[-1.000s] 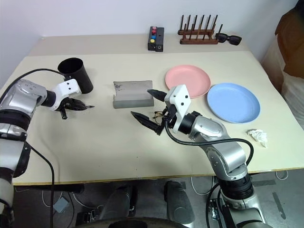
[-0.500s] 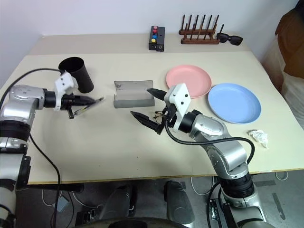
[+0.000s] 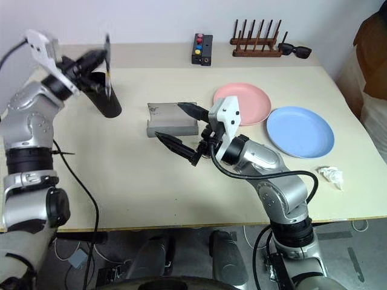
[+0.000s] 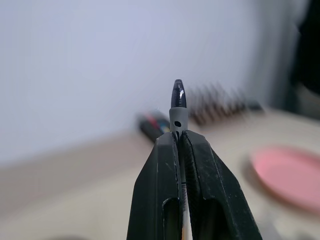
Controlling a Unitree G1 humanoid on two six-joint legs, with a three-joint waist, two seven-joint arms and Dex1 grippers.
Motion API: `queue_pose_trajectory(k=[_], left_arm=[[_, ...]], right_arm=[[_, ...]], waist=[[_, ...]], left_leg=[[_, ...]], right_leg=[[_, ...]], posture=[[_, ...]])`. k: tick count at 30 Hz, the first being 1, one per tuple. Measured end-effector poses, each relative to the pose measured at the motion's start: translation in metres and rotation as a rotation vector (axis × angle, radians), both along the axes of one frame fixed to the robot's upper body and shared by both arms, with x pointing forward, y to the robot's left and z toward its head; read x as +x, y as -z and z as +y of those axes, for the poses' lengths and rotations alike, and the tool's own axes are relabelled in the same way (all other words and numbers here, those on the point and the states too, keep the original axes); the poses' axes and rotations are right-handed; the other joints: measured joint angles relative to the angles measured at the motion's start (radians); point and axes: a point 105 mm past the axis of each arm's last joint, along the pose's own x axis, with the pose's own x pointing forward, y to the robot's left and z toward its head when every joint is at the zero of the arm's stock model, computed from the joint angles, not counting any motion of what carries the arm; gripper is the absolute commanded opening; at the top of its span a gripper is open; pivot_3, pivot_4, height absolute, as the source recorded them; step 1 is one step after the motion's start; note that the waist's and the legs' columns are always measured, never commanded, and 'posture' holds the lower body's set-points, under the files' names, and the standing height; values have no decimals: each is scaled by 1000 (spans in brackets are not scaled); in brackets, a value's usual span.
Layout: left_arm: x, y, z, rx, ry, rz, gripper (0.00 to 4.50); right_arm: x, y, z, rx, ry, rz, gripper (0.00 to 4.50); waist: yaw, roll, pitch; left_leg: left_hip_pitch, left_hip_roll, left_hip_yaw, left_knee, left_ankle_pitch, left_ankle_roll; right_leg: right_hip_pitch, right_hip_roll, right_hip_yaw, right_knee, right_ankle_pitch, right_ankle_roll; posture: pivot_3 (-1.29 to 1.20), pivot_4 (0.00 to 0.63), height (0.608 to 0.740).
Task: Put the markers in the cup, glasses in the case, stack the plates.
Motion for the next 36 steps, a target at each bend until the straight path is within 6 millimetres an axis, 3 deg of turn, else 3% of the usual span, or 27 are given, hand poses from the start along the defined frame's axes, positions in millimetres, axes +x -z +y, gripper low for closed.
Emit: queue_pose_trajectory(k=[5, 10, 20, 36], left_arm=[[13, -9, 29, -22, -286, -96, 38], [18, -6, 40, -21, -389, -129, 38], [30, 24, 42, -48, -403, -65, 38], [31, 43, 39, -56, -394, -33, 38]], right_arm=[[0, 1, 0, -4, 5, -8, 4500], [0, 2, 1, -4, 9, -8, 4500], [1, 3, 2, -2, 15, -8, 4500], [1, 7, -1, -4, 26, 4, 4500]], waist=[[3, 0, 0], [7, 0, 0], [4, 0, 0], [4, 0, 0]], left_leg=[[0, 0, 0, 0, 0, 0], [0, -1, 0, 0, 0, 0], [0, -1, 0, 0, 0, 0], [0, -1, 0, 0, 0, 0]], right_leg=[[0, 0, 0, 0, 0, 0], [0, 0, 0, 0, 0, 0], [0, 0, 0, 0, 0, 0], [0, 0, 0, 0, 0, 0]], posture=[[0, 150, 735], [0, 150, 735], [0, 150, 735], [0, 150, 735]])
